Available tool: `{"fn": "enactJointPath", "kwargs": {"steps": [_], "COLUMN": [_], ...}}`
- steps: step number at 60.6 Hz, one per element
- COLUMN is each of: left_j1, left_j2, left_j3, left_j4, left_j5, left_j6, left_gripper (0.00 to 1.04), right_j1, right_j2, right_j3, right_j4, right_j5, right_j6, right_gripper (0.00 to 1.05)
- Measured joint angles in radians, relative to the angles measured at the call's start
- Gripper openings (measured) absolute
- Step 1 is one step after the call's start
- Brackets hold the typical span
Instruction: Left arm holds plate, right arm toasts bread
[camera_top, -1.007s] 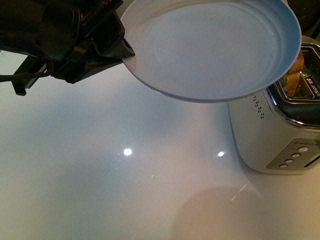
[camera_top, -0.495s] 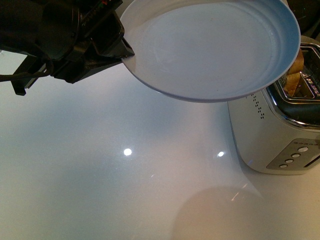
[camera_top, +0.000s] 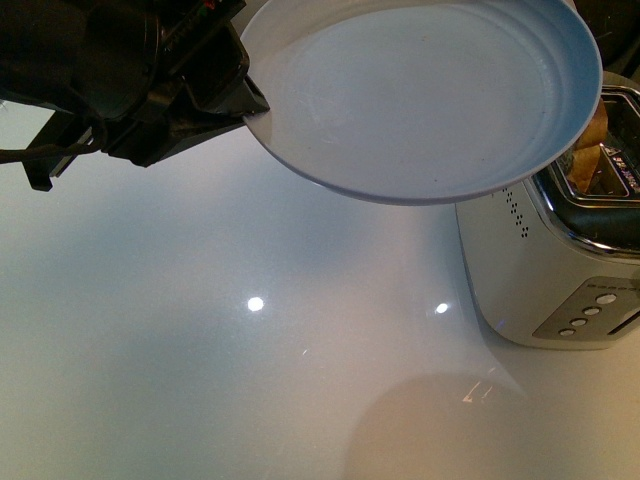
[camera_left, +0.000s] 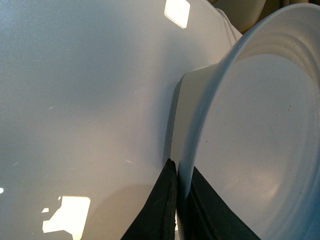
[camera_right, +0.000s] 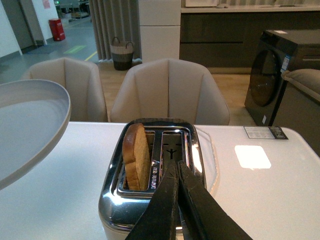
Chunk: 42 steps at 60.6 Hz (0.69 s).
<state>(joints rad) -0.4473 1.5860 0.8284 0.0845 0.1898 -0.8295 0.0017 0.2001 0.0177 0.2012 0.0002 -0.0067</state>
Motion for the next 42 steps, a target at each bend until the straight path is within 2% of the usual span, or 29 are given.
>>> {"fn": "enactJointPath", "kwargs": {"steps": [8, 14, 25, 42], "left_j1": [0.000, 0.000, -0.001, -0.001], "left_j2": [0.000, 0.000, -0.001, -0.001], "left_j3": [0.000, 0.000, 0.000, 0.001], "left_j4": [0.000, 0.000, 0.000, 0.000], "left_j5": [0.000, 0.000, 0.001, 0.000], "left_j6": [0.000, 0.000, 0.000, 0.000], "left_gripper": [0.03, 0.03, 0.03, 0.03], "right_j1": [0.000, 0.000, 0.000, 0.000], "right_j2": [-0.029, -0.161, -0.192, -0.194], "right_j3": [0.000, 0.000, 0.000, 0.000], "right_j4": [-0.031, -0.188, -0.199, -0.200], "right_j5": [0.000, 0.001, 0.002, 0.002], "right_j6": [0.000, 0.000, -0.001, 0.000], "right_gripper": [0.02, 0.02, 0.03, 0.51]}}
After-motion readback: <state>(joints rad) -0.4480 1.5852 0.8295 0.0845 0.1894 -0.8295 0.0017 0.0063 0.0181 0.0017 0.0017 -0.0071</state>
